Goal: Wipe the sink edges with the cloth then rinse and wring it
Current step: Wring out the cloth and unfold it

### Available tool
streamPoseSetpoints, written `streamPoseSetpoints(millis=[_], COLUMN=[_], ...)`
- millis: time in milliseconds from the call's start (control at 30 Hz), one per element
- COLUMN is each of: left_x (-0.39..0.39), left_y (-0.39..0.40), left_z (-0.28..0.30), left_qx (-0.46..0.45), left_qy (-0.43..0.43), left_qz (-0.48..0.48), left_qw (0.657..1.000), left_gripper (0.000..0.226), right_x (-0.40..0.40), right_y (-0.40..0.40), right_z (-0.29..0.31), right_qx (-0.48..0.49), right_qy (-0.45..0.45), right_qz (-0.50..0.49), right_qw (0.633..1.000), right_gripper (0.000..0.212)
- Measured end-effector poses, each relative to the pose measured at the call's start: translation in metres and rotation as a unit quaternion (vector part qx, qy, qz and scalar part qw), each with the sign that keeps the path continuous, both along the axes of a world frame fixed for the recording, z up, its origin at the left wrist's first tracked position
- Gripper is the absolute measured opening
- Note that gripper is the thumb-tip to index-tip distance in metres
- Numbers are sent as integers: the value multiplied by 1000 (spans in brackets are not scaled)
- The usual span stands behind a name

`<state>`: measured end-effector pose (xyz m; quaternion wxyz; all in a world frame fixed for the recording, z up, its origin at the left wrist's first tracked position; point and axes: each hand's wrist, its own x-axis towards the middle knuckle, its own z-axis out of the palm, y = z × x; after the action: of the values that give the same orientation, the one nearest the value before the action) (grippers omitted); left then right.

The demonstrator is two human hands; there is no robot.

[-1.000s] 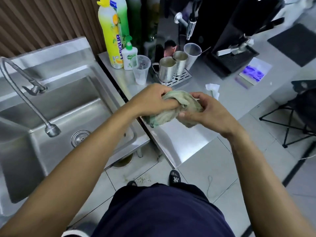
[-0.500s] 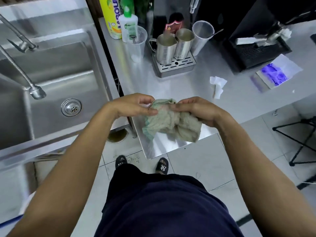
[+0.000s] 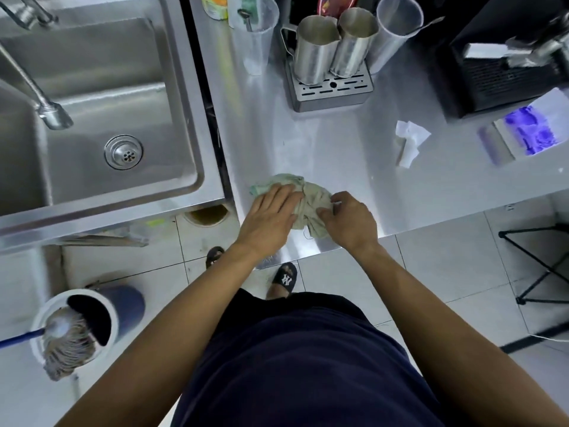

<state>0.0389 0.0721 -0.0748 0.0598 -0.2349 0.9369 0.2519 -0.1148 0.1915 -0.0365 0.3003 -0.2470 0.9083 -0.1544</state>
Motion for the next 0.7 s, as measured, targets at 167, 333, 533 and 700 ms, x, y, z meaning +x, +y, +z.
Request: streamPoseSetpoints(millis=[167, 333, 533, 700], left_x=[2, 14, 33, 0], left_y=[-7, -20, -34, -15], left_z=[-3, 23, 39, 43], left_qx=[19, 281, 154, 84], left_qy=[-54, 203, 248, 183], left_qz=[-25, 279, 393, 104], left_qw=[998, 896, 872, 974], left_gripper=[56, 46, 30, 33], right_x=[-3, 36, 46, 36], right_y=[-19, -42, -20, 0], right_z=[17, 43, 20, -3], right_qx=[-170, -271, -297, -229], right_qy=[-162, -125, -72, 76], right_qz=[-209, 92, 137, 188], right_qw=[949, 950, 942, 952], right_gripper=[27, 37, 44, 48])
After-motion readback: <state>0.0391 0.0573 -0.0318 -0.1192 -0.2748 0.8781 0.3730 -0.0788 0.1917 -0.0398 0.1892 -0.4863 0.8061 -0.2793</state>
